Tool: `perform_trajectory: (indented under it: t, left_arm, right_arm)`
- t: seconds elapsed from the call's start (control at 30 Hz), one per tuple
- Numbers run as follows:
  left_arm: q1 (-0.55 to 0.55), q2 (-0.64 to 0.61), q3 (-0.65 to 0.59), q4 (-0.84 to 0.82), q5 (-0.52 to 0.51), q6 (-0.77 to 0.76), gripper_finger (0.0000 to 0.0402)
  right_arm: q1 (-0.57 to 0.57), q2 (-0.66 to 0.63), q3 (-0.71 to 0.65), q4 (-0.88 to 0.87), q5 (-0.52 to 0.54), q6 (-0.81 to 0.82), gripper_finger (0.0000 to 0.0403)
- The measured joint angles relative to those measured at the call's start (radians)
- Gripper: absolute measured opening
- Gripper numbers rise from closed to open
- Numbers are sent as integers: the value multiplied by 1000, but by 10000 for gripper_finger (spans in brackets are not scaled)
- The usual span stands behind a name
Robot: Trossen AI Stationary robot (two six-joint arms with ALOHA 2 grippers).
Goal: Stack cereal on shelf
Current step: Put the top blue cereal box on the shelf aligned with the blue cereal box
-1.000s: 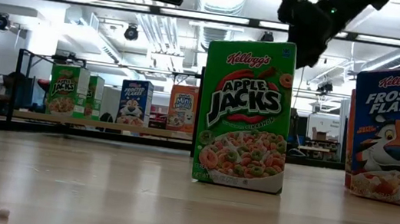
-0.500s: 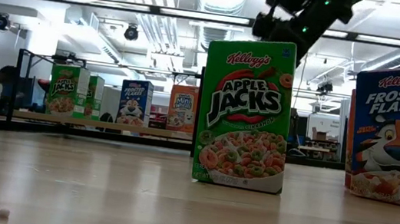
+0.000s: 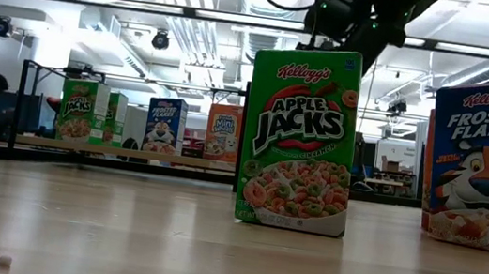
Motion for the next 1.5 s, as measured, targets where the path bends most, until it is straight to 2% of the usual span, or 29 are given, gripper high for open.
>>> perform_trajectory:
  t: [0.43, 0.77, 0.97, 1.23, 1.37, 1.5]
  left_arm:
    - [0, -163, -86, 35, 2, 16, 97]
    - [0, -177, -93, 34, 3, 16, 97]
    - [0, -177, -94, 33, 4, 16, 97]
    - [0, -177, -95, 30, 4, 16, 97]
    - [0, -177, -95, 28, 4, 16, 97]
    - [0, -177, -95, 30, 4, 16, 97]
  right_arm:
    - [0, -2, 0, 2, 0, 31, 176]
    - [1, -8, 18, -34, -28, 73, 151]
    - [23, -35, 125, -181, -29, 110, 150]
    - [85, -89, 343, -389, -24, 181, 150]
    - [118, -115, 429, -391, -17, 196, 149]
    - [140, -115, 471, -300, -5, 187, 148]
